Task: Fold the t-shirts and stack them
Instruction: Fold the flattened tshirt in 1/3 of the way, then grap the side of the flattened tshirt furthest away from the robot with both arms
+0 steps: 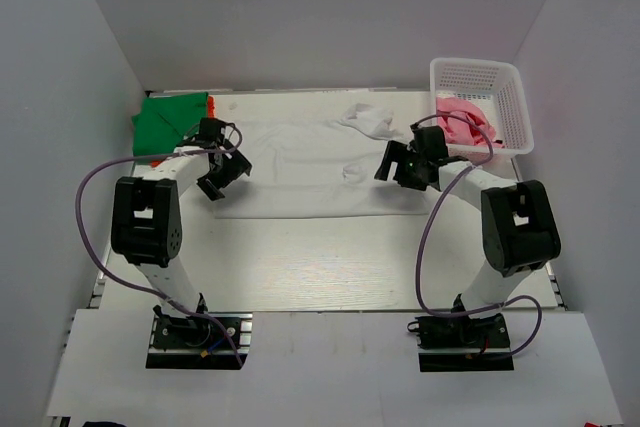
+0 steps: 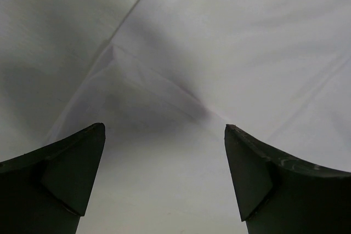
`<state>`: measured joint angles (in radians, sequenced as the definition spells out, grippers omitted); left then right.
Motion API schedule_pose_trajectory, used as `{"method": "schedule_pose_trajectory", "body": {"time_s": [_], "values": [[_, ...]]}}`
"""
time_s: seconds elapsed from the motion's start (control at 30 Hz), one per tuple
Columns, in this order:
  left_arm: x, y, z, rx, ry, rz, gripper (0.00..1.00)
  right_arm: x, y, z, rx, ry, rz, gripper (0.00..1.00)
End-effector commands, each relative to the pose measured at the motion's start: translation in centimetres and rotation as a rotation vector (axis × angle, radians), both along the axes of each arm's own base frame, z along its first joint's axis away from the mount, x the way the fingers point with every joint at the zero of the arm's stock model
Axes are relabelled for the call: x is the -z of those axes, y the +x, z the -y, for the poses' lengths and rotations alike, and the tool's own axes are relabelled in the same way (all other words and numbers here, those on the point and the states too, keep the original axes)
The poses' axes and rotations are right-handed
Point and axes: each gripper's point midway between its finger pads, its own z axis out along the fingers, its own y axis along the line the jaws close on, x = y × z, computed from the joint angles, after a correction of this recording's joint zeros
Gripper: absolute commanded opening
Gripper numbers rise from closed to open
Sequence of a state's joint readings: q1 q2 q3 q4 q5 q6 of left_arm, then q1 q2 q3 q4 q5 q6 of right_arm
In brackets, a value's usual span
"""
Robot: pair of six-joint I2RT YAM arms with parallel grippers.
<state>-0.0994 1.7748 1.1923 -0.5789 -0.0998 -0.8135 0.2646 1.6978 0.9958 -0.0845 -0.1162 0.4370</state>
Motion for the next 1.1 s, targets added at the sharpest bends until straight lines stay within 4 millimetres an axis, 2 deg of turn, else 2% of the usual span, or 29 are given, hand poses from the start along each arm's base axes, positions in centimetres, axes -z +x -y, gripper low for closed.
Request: {"method": "schedule_pose_trajectory", "body": {"time_s": [0.0, 0.03, 0.1, 0.13, 0.2, 0.23, 0.27, 0.3, 0.33, 0.37, 0.4, 0.43, 0.47, 0.5, 0.53, 0.57, 0.6, 0.67, 0.7, 0.77, 0.8, 0.83, 0.87, 0.9, 0.93, 0.97, 1.0, 1.03, 1.07], "values": [[0.6, -0.6, 0.8, 0.038, -0.035, 0.008, 1.00, 0.5, -0.3, -0.5, -0.034, 0.009, 0.002, 0.90], [1.0, -1.0, 1.3, 0.052, -0.042, 0.001, 1.00, 1.7, -1.7, -0.2, -0.026, 0.003, -0.036, 0.90], [2.7, -2.8, 1.1, 0.052, -0.038, -0.047, 1.00, 1.9, -2.4, 0.1, -0.010, 0.008, -0.046, 0.90], [2.9, -3.3, 1.1, 0.051, -0.037, -0.056, 1.00, 2.6, -3.5, 0.5, 0.002, 0.007, -0.065, 0.90], [3.9, -5.3, 1.2, 0.060, -0.034, -0.093, 1.00, 4.1, -6.1, 1.2, 0.023, 0.001, -0.117, 0.90], [4.7, -6.8, 1.0, 0.059, -0.031, -0.125, 1.00, 4.3, -6.7, 1.4, 0.029, -0.001, -0.124, 0.90], [4.3, -7.6, 0.9, 0.059, -0.031, -0.122, 1.00, 4.6, -8.4, 1.8, 0.030, -0.001, -0.135, 0.90], [4.2, -8.4, 1.2, 0.061, -0.034, -0.122, 1.00, 4.7, -9.2, 1.9, 0.028, -0.002, -0.145, 0.90], [4.9, -10.3, 0.9, 0.061, -0.031, -0.155, 1.00, 5.1, -10.3, 2.1, 0.026, -0.008, -0.171, 0.90], [4.7, -11.3, 0.8, 0.060, -0.030, -0.164, 1.00, 4.7, -11.6, 2.4, 0.022, -0.006, -0.160, 0.90], [3.3, -11.7, 1.0, 0.070, -0.033, -0.125, 1.00, 4.5, -12.2, 2.3, -0.010, -0.011, -0.152, 0.90], [3.4, -13.1, 0.8, 0.062, -0.035, -0.138, 1.00, 3.6, -12.6, 2.2, -0.022, -0.008, -0.124, 0.90], [3.0, -14.2, 0.4, 0.056, -0.021, -0.152, 1.00, 3.7, -14.2, 2.4, -0.047, -0.022, -0.142, 0.90], [2.4, -14.8, 0.3, 0.048, -0.025, -0.143, 1.00, 2.5, -14.2, 2.4, -0.060, -0.021, -0.103, 0.90], [0.7, -14.6, 0.1, 0.042, -0.017, -0.082, 1.00, 2.1, -14.9, 2.4, -0.079, -0.030, -0.107, 0.90], [0.0, -14.7, -0.1, 0.039, -0.011, -0.061, 1.00, 1.8, -15.4, 2.5, -0.093, -0.041, -0.116, 0.90], [-0.7, -14.7, -0.1, 0.039, -0.014, -0.039, 1.00, 0.0, -14.9, 2.5, -0.101, -0.039, -0.052, 0.90], [-3.0, -13.5, -0.5, 0.026, 0.001, 0.052, 1.00, -2.1, -13.7, 2.4, -0.110, -0.043, 0.027, 0.90], [-4.2, -12.3, -0.6, 0.032, 0.013, 0.098, 1.00, -4.3, -12.6, 2.1, -0.112, -0.032, 0.102, 0.90], [-5.5, -10.7, -1.4, 0.025, 0.032, 0.152, 1.00, -5.7, -11.1, 1.9, -0.114, -0.034, 0.172, 0.90], [-6.4, -9.2, -1.4, 0.030, 0.044, 0.172, 1.00, -7.5, -9.8, 1.6, -0.108, -0.030, 0.212, 0.90], [-6.7, -8.5, -2.6, -0.008, 0.109, 0.171, 1.00, -8.1, -9.1, 1.9, -0.094, -0.049, 0.231, 0.90], [-6.8, -7.8, -3.0, -0.019, 0.129, 0.163, 1.00, -7.8, -8.5, 2.0, -0.089, -0.064, 0.219, 0.90], [-8.4, -6.2, -3.3, -0.037, 0.138, 0.189, 1.00, -8.9, -7.6, 1.9, -0.079, -0.064, 0.244, 0.90], [-7.1, -5.6, -3.9, -0.051, 0.177, 0.136, 1.00, -8.6, -6.3, 2.2, -0.048, -0.093, 0.226, 0.90], [-6.9, -4.7, -3.9, -0.038, 0.185, 0.132, 1.00, -9.6, -5.2, 1.9, -0.025, -0.074, 0.238, 0.90], [-7.5, -3.3, -4.0, -0.047, 0.175, 0.150, 1.00, -9.6, -4.4, 2.2, 0.004, -0.090, 0.243, 0.90], [-6.1, -2.3, -4.1, -0.050, 0.167, 0.115, 1.00, -9.5, -2.6, 1.8, 0.008, -0.097, 0.235, 0.90], [-6.5, -1.0, -3.8, -0.033, 0.158, 0.126, 1.00, -9.3, -2.1, 1.7, 0.015, -0.098, 0.223, 0.90]]}}
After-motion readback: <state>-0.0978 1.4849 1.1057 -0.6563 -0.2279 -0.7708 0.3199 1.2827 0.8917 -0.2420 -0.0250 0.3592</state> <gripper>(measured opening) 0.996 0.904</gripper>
